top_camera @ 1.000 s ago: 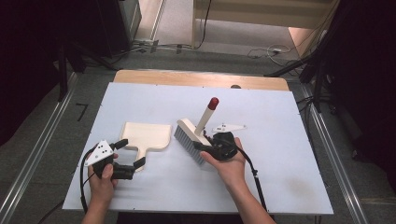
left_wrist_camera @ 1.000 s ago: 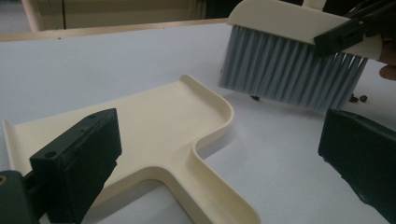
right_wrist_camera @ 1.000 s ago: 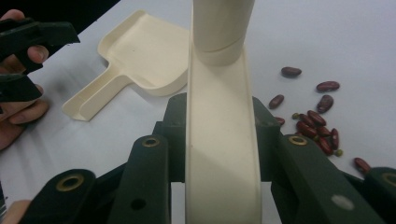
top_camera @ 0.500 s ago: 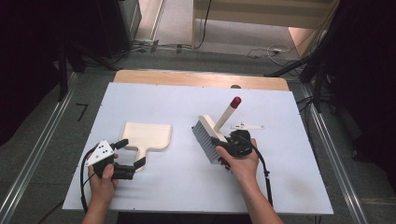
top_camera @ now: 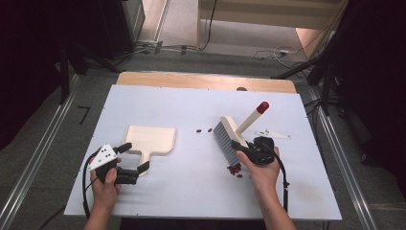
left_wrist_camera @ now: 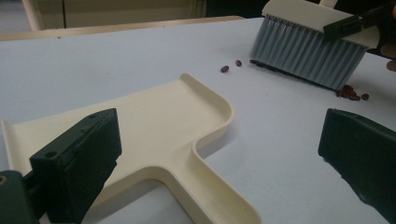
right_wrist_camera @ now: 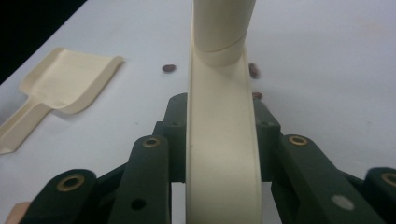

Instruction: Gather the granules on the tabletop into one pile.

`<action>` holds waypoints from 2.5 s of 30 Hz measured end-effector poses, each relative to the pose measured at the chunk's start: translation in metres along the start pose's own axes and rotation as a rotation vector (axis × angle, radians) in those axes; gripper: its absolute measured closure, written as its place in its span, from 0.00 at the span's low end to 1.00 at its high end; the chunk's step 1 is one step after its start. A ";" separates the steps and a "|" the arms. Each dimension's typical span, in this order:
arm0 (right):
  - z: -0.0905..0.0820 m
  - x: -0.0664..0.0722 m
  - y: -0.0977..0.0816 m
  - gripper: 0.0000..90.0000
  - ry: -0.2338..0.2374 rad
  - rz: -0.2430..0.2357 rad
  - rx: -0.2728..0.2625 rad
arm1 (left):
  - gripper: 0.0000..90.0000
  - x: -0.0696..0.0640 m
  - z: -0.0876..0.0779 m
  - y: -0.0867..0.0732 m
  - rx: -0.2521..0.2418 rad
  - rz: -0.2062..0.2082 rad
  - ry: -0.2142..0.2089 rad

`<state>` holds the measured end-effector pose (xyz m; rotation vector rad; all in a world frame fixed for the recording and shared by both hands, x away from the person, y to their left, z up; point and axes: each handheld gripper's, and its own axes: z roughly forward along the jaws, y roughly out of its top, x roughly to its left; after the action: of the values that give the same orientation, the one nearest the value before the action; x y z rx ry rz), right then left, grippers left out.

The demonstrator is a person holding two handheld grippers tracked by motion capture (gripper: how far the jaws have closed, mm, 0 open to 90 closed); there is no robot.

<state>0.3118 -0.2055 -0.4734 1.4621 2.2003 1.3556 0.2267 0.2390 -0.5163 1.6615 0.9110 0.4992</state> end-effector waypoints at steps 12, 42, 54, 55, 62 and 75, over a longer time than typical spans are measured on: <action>0.048 0.056 0.028 0.72 0.068 -0.104 0.062 | 0.00 0.000 0.000 0.000 0.001 0.002 -0.003; -0.002 -0.020 0.059 0.72 -0.093 -0.247 -0.031 | 0.00 -0.001 0.001 0.000 0.008 0.009 0.002; 0.045 -0.050 0.083 0.72 -0.076 -0.551 0.070 | 0.00 -0.001 0.001 0.000 0.009 0.009 0.002; 0.049 -0.050 0.082 0.72 -0.080 -0.573 0.077 | 0.00 -0.001 0.001 0.000 0.010 0.009 0.002; 0.053 -0.043 0.073 0.72 -0.008 -0.654 0.115 | 0.00 0.000 0.001 0.000 0.008 0.009 0.000; 0.026 -0.036 0.042 0.72 0.115 -0.759 0.143 | 0.00 -0.001 0.002 0.000 0.009 0.009 0.000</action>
<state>0.3723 -0.2152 -0.4678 0.4575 2.5557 1.0355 0.2272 0.2372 -0.5166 1.6743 0.9068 0.5020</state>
